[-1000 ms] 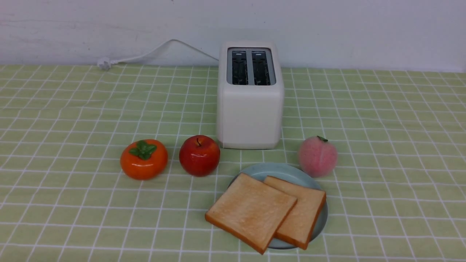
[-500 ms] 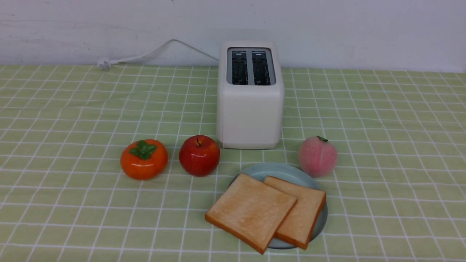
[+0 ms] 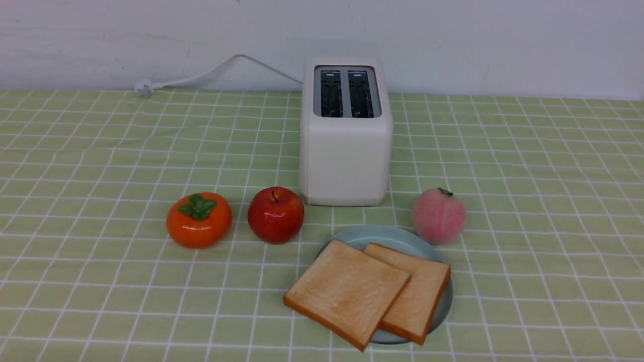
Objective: Take toasted bread from bread machine on green coffee tablecloth place on plate.
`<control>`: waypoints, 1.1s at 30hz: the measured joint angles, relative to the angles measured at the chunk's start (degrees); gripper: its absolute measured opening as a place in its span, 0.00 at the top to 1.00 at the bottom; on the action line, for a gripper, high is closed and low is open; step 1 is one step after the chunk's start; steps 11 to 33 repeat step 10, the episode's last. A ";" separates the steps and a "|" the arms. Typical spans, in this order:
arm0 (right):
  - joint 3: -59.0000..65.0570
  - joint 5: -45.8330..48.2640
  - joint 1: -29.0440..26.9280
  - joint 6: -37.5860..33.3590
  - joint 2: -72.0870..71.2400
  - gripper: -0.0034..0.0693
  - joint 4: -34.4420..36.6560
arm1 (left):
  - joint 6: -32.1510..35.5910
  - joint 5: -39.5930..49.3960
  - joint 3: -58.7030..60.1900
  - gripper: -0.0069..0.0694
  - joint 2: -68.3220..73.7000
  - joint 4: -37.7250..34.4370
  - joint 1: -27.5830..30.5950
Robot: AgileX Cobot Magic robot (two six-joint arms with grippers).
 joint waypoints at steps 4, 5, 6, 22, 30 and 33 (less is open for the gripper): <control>0.00 0.00 0.00 0.00 0.00 0.79 0.00 | -0.04 0.00 0.00 0.86 0.00 0.00 0.00; 0.00 0.00 0.00 0.00 0.00 0.79 0.00 | -0.04 0.00 0.00 0.86 0.00 0.00 0.00; 0.00 0.00 0.00 0.00 0.00 0.79 0.00 | -0.04 0.00 0.00 0.86 0.00 0.00 0.00; 0.00 0.00 0.00 0.00 0.00 0.79 0.00 | -0.04 0.00 0.00 0.86 0.00 0.00 0.00; 0.00 0.00 0.00 0.00 0.00 0.79 0.00 | -0.04 0.00 0.00 0.86 0.00 0.00 0.00; 0.00 0.00 0.00 0.00 0.00 0.79 0.00 | -0.04 0.00 0.00 0.86 0.00 0.00 0.00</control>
